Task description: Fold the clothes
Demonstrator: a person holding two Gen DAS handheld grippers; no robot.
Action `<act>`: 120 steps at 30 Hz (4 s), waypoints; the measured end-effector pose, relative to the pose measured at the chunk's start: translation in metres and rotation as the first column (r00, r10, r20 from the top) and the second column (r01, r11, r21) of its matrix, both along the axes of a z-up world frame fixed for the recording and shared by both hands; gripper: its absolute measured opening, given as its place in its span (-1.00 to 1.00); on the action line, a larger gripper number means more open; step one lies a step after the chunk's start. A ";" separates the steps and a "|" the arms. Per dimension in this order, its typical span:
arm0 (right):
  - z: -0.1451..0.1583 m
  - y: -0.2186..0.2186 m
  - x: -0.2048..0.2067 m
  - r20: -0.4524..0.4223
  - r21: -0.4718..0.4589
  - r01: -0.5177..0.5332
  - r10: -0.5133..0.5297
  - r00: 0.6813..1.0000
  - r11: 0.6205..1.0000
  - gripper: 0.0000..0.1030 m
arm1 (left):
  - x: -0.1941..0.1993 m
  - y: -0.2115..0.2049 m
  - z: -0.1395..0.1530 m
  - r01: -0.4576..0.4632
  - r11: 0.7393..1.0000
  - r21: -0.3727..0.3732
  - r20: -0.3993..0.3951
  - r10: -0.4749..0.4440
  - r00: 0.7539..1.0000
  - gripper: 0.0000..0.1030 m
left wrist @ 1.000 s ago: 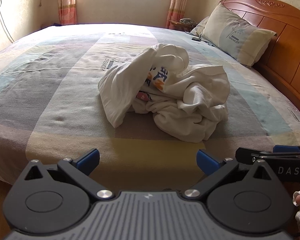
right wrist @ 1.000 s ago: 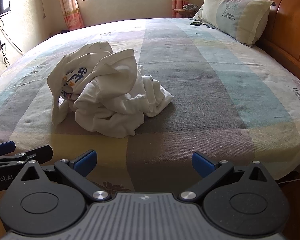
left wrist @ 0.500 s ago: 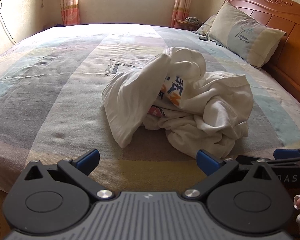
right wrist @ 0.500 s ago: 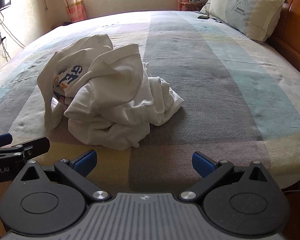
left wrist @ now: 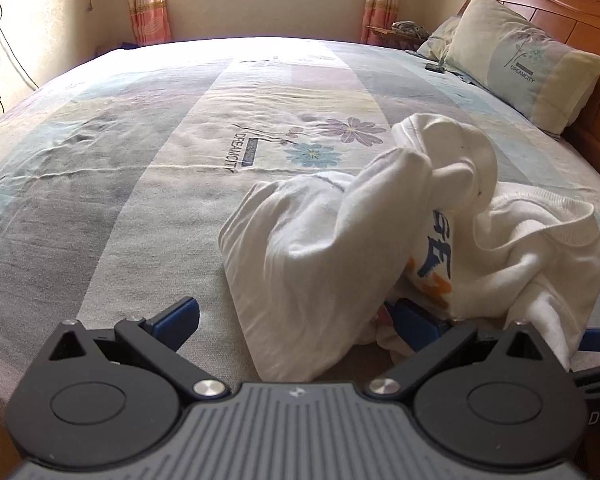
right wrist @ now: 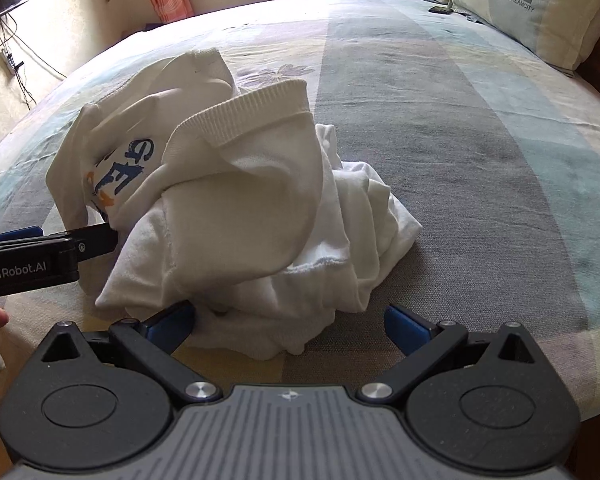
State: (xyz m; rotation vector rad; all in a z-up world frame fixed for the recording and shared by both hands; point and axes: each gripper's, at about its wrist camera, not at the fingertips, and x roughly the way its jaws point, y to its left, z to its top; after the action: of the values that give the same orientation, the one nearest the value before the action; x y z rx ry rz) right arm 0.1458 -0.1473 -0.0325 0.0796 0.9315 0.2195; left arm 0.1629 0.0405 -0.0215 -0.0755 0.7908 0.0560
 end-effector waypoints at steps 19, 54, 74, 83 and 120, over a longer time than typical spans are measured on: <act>0.013 0.010 0.071 -0.081 -0.055 -0.206 0.201 0.976 0.977 1.00 | 0.079 0.024 -0.004 0.196 0.981 -0.001 -0.138 -0.194 0.971 1.00; 0.105 -0.031 0.045 0.007 0.094 -0.203 0.204 0.979 0.975 0.54 | 0.111 0.006 0.049 0.696 0.718 0.001 -0.151 -0.688 0.710 0.29; 0.024 -0.073 0.088 -0.135 0.309 -0.171 0.221 0.966 0.936 -0.65 | 0.098 0.002 0.070 0.537 0.844 -0.007 -0.160 -0.531 0.832 -0.22; 0.025 -0.081 0.104 -0.069 0.350 -0.318 0.363 0.929 0.881 -0.68 | 0.106 -0.009 0.074 0.408 0.911 0.067 -0.184 -0.390 0.902 -0.77; 0.052 -0.071 0.289 0.053 -0.153 -0.182 0.192 0.980 0.971 -0.39 | 0.218 0.031 0.056 0.253 0.961 0.113 -0.157 -0.234 0.959 -0.82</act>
State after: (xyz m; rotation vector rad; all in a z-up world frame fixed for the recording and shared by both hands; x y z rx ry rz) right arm 0.4349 -0.2183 0.0194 -0.1522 0.8857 0.3253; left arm 0.3806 0.0720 0.0345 0.1533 0.9324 -0.1218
